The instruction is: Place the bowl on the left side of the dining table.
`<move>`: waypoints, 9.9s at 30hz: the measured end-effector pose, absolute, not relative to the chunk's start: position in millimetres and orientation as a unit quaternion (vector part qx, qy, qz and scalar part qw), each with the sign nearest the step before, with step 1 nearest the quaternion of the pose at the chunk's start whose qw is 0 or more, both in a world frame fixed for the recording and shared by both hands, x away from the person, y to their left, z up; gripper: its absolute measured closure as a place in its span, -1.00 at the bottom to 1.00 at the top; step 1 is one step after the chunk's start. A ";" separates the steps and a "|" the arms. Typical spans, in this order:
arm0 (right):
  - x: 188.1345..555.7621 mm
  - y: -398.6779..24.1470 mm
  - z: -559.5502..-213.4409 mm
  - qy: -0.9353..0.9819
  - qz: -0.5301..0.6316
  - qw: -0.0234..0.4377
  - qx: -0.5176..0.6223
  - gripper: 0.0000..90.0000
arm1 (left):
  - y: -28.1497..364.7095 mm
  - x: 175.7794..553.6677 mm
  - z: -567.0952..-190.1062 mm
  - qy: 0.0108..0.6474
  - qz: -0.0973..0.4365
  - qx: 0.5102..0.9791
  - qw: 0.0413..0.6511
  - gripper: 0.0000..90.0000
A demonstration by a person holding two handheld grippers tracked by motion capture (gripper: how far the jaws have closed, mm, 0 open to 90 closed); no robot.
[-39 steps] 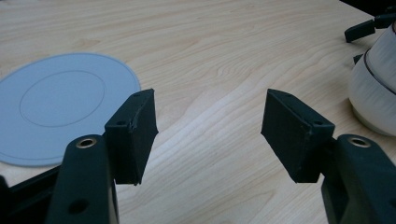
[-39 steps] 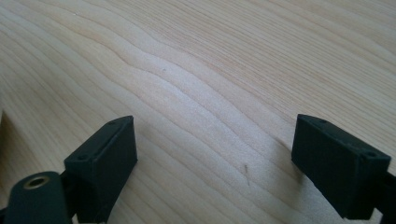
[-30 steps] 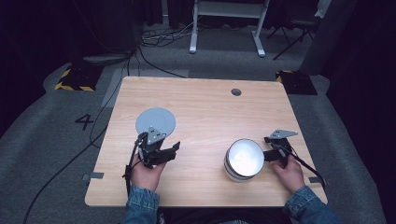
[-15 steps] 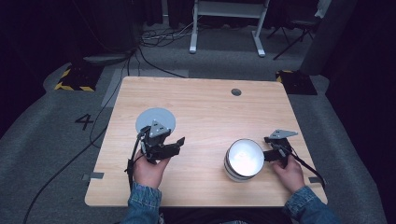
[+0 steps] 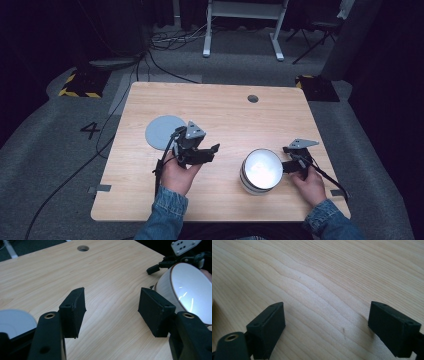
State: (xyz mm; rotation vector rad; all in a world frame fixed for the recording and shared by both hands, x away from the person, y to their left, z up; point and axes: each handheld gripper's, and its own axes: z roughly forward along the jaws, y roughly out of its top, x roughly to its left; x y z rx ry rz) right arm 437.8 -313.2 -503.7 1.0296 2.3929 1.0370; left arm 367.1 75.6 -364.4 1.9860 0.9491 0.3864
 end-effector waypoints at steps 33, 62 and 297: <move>438.1 -313.1 -503.8 0.841 0.367 0.169 0.361 -0.68 | -33.9 385.4 -367.1 0.277 0.091 0.869 0.399 -0.09; 438.6 -314.0 -503.9 0.843 0.364 0.172 0.357 -0.68 | -58.0 400.1 -383.7 0.272 0.074 0.907 0.313 0.80; 438.6 -313.2 -503.9 0.841 0.364 0.171 0.361 -0.68 | 225.8 466.5 -363.2 0.585 0.132 0.716 0.358 0.16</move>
